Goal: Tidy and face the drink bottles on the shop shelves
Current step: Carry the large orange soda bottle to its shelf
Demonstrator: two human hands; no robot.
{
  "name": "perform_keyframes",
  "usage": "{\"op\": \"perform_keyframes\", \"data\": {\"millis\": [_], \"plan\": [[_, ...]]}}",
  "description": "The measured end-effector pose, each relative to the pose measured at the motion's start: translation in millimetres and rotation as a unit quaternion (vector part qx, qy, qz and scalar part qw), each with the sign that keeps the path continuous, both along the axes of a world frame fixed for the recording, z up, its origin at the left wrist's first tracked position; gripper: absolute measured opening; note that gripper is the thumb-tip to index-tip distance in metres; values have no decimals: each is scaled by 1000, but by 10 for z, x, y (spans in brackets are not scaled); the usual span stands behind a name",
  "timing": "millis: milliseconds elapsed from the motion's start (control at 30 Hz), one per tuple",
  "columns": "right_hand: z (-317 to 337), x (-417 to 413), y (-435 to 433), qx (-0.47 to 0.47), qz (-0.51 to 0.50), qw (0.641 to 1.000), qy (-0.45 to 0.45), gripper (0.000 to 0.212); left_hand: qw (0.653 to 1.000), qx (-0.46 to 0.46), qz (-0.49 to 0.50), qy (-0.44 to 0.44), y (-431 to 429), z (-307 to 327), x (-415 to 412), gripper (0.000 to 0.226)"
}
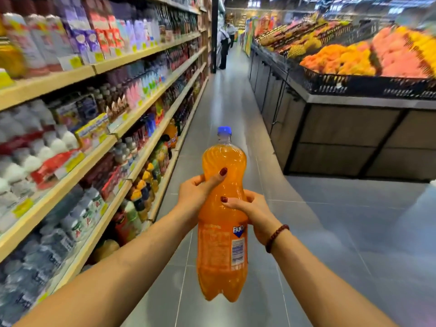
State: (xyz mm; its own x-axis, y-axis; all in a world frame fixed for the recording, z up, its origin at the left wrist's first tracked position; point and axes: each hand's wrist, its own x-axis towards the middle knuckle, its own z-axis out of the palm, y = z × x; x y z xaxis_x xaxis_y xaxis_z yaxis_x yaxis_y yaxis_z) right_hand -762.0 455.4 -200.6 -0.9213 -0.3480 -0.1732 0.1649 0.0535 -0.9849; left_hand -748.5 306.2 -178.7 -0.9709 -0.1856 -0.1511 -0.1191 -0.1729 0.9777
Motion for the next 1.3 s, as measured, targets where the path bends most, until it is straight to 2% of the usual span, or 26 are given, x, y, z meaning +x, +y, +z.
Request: {"op": "perform_keyframes", "data": {"millis": [133, 333, 667, 733, 867, 933, 1300], "plan": [[6, -805, -201, -12, -17, 1000, -9, 60, 1000, -4, -27, 0, -213, 42, -836, 31], [-81, -2034, -348, -9, -28, 999, -18, 64, 999, -17, -24, -11, -362, -21, -2066, 57], [-83, -4497, -373, 0, 33, 999, -24, 79, 999, -20, 40, -17, -356, -21, -4309, 71], [-41, -4945, -408, 2, 44, 999, -22, 79, 999, -12, 51, -13, -383, 13, -4715, 70], [-51, -5744, -533, -4, 59, 998, -22, 62, 998, -17, 62, -6, -505, 36, -5478, 54], [-91, -6158, -610, -6, 64, 998, -23, 62, 998, -10, 67, -4, -592, 3, -5876, 50], [-187, -8574, -1291, 10, 96, 995, -18, 63, 996, 11, 89, -2, -1273, -145, -8207, 53]]}}
